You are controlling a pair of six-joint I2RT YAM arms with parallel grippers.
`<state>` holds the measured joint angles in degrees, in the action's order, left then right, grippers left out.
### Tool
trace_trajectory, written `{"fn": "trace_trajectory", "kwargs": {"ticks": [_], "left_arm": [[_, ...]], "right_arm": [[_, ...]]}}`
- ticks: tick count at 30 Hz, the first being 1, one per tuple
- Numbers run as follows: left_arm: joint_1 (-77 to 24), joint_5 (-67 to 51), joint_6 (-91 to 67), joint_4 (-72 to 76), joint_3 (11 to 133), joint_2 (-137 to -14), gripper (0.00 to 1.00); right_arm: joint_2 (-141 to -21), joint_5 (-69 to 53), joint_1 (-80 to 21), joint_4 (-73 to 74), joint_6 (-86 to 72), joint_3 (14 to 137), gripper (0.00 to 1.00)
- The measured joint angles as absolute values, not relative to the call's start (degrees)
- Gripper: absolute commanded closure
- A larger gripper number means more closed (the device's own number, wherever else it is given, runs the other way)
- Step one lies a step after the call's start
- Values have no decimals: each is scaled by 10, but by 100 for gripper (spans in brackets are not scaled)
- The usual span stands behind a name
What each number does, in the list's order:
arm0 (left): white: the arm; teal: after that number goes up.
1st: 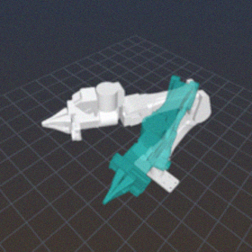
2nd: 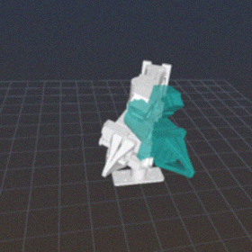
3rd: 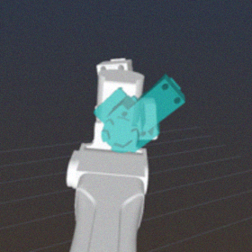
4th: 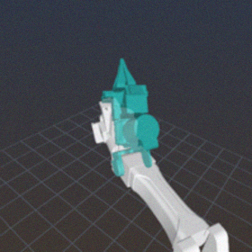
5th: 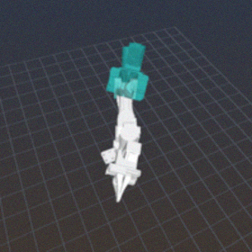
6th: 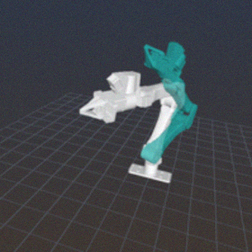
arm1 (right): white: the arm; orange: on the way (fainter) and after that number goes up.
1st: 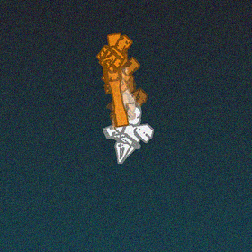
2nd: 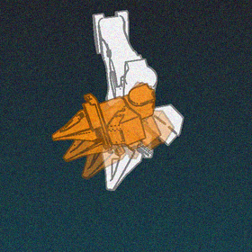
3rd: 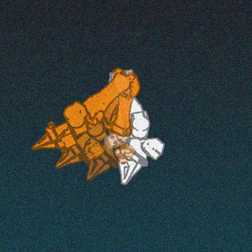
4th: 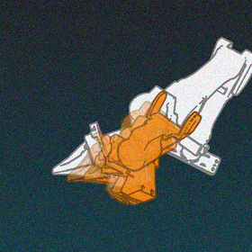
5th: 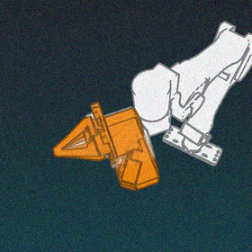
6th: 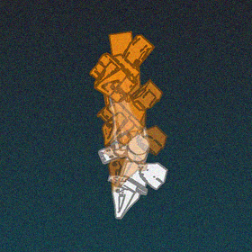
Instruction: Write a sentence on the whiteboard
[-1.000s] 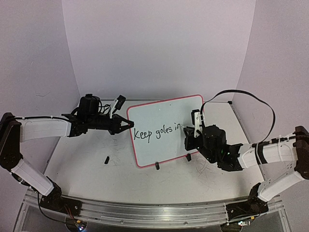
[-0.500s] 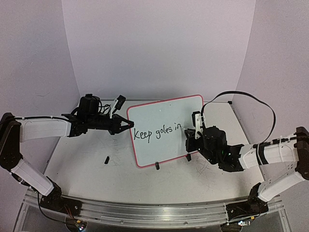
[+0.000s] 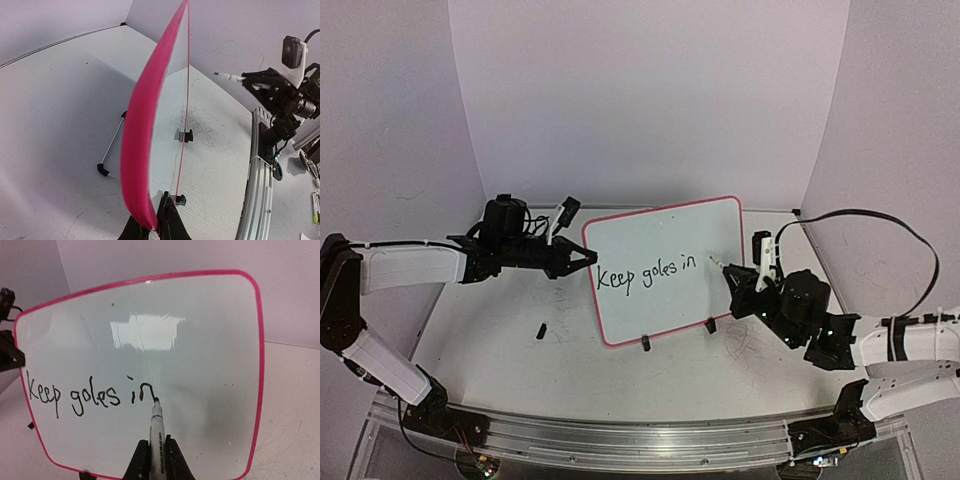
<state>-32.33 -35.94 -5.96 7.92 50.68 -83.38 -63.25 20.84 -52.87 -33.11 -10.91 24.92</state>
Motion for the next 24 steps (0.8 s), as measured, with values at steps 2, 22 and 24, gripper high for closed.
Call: {"fn": "trace_trajectory", "kwargs": {"ticks": [2,22,24], "left_arm": [[-323,-359,-60,79,507,-834,100],[-323,-359,-59,78,507,-833,100],[-323,-359,-59,78,507,-833,100]], "right_arm": [[-624,194,-515,-349,-99,255,100],[-730,207,-504,-362,-78,277,100],[-730,211,-504,-364,-78,277,100]]}}
